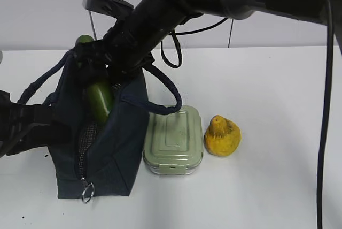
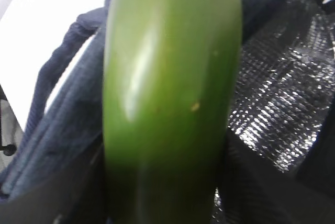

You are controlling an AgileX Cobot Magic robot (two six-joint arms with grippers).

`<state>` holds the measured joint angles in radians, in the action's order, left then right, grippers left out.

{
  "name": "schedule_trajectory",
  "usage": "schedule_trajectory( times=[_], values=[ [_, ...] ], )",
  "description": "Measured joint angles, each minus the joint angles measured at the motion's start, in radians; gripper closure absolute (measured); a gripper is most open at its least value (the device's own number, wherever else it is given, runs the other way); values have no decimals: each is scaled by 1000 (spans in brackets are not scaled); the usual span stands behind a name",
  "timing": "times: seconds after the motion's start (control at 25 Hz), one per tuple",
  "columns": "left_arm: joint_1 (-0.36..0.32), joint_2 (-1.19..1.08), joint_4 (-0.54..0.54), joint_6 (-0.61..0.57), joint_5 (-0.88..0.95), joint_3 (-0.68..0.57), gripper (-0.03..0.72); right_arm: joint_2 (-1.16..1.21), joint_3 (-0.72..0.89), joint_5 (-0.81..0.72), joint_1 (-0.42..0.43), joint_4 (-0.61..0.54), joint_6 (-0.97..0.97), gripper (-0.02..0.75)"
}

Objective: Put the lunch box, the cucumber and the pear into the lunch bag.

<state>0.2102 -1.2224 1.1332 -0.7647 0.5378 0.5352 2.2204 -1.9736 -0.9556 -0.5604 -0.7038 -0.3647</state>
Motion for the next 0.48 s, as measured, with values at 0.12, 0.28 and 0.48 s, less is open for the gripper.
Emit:
schedule_trajectory(
  times=[0.12, 0.28, 0.48],
  values=[
    [0, 0, 0, 0, 1, 0, 705, 0, 0, -2, 0, 14, 2, 239],
    [0, 0, 0, 0, 0, 0, 705, 0, -35, -43, 0, 14, 2, 182],
    [0, 0, 0, 0, 1, 0, 705, 2, -150, -147, 0, 75, 10, 172]
  ],
)
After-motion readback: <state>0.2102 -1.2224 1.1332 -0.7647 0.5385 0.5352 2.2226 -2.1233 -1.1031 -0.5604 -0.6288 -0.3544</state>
